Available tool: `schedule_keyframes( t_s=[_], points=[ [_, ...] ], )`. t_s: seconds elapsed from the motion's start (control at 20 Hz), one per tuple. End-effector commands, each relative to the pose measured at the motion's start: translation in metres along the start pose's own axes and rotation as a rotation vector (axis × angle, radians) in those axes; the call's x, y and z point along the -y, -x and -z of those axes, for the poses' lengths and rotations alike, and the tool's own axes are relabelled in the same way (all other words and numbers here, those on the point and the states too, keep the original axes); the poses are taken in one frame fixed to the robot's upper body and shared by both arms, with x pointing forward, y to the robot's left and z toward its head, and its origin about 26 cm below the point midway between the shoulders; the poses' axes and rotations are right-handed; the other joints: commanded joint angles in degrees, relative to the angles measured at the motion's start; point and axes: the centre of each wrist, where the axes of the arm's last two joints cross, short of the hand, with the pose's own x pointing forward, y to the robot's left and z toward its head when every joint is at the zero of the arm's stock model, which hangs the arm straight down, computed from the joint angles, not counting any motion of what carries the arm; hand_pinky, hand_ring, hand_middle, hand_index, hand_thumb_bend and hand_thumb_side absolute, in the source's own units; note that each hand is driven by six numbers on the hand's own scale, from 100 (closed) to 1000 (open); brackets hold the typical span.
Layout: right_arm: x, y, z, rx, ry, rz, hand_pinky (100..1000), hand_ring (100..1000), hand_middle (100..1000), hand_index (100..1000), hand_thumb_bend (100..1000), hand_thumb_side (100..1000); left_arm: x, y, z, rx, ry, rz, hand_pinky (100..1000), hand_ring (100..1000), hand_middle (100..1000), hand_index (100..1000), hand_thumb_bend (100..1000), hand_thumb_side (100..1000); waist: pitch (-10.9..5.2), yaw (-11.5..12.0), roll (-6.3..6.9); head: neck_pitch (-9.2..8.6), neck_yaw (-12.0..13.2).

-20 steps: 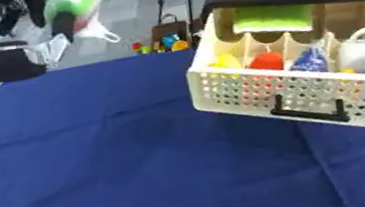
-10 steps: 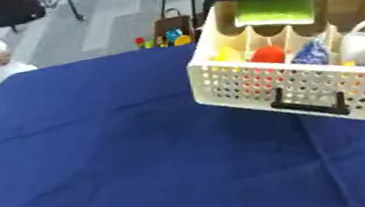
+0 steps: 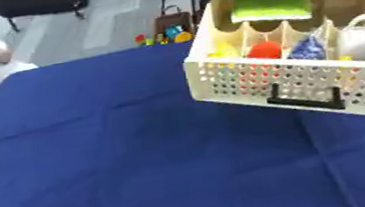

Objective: Pick up objects from table and place into drawer.

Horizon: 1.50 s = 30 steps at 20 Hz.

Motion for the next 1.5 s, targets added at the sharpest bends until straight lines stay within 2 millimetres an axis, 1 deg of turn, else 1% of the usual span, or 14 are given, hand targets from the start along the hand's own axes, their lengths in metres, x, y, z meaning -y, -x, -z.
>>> schedule_keyframes(
  t_s=[0.05, 0.25, 0.55, 0.65, 0.8, 0.95, 1.25, 1.5],
  points=[
    [0.001, -0.001, 0.013, 0.059, 0.010, 0.027, 592, 595, 681, 727, 100, 619, -0.002, -0.005, 0.005, 0.018, 0.012, -0.008, 178, 438, 326, 468, 100, 400, -1.00, -0.28, -0.03, 0.17, 0.53],
    [-0.001, -0.001, 0.015, 0.066, 0.012, 0.037, 592, 595, 682, 727, 100, 620, 0.001, -0.003, 0.012, 0.045, 0.048, -0.029, 181, 438, 325, 467, 100, 401, -0.81, -0.77, 0.41, 0.03, 0.77],
    [-0.001, -0.001, 0.016, 0.066, 0.011, 0.039, 592, 595, 682, 727, 100, 620, 0.001, 0.002, 0.016, 0.056, 0.062, -0.030, 181, 438, 325, 467, 100, 401, -0.79, -0.83, 0.48, 0.09, 0.76],
    [-0.004, -0.001, 0.018, 0.076, 0.013, 0.054, 590, 596, 691, 727, 100, 616, 0.007, 0.003, 0.018, 0.069, 0.089, -0.037, 200, 444, 326, 467, 100, 416, -0.78, -1.29, 0.80, -1.31, 1.51],
    [-0.006, -0.002, 0.020, 0.081, 0.015, 0.065, 590, 596, 693, 727, 100, 615, 0.023, 0.011, 0.027, 0.074, 0.164, -0.040, 203, 446, 328, 470, 100, 426, -0.70, -1.48, 0.90, -2.46, 1.62],
    [-0.007, -0.002, 0.022, 0.087, 0.015, 0.072, 590, 596, 692, 727, 100, 615, 0.030, 0.022, 0.034, 0.075, 0.213, -0.046, 204, 448, 330, 471, 100, 440, -0.57, -1.85, 1.16, -3.00, 1.75],
    [-0.008, -0.002, 0.025, 0.095, 0.017, 0.081, 591, 595, 692, 727, 100, 620, 0.039, 0.043, 0.042, 0.087, 0.285, -0.063, 216, 456, 333, 475, 100, 498, 0.06, -2.92, 2.00, -3.24, 2.22],
    [-0.010, -0.002, 0.026, 0.093, 0.020, 0.084, 593, 594, 692, 728, 100, 626, 0.048, 0.054, 0.050, 0.099, 0.326, -0.051, 233, 468, 352, 495, 100, 494, 0.46, -3.31, 2.52, -3.16, 2.54]
  ],
)
